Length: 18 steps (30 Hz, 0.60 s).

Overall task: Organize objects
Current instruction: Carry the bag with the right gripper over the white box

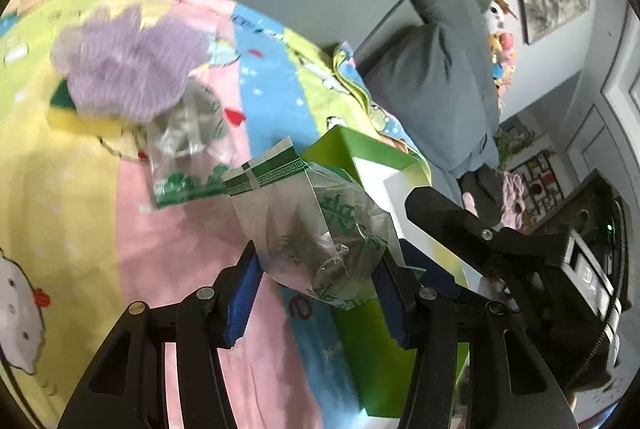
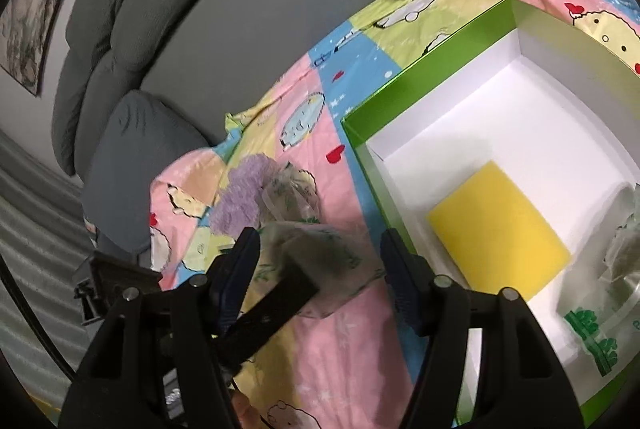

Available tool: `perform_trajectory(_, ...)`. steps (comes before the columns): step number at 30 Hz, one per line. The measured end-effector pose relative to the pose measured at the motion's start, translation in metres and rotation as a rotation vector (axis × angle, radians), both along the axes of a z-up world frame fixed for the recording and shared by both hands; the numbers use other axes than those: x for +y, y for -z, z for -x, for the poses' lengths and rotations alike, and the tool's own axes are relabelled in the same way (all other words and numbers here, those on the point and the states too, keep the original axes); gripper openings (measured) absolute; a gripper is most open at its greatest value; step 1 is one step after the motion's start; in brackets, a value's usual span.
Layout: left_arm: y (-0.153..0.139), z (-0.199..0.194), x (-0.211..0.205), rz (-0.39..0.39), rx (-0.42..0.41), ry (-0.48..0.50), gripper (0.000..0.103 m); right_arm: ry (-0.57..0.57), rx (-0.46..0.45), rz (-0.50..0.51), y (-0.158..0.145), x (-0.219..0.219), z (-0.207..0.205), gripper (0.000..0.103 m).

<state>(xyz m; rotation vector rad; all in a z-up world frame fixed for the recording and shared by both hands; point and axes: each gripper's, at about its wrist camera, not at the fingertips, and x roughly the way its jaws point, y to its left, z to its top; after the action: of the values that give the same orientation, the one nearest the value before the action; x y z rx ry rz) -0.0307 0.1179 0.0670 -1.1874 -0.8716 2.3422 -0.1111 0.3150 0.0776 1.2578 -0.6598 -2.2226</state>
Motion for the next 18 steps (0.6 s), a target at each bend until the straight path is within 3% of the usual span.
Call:
perform_trajectory(10, -0.051, -0.003, 0.032, 0.17, 0.161, 0.065, 0.055, 0.006, 0.097, 0.072, -0.021, 0.013, -0.012, 0.061)
perform_trajectory(18, -0.059, 0.011, 0.079, 0.203, 0.205, 0.19, 0.055, 0.147, 0.13, 0.128, -0.029, 0.058, -0.021, 0.06)
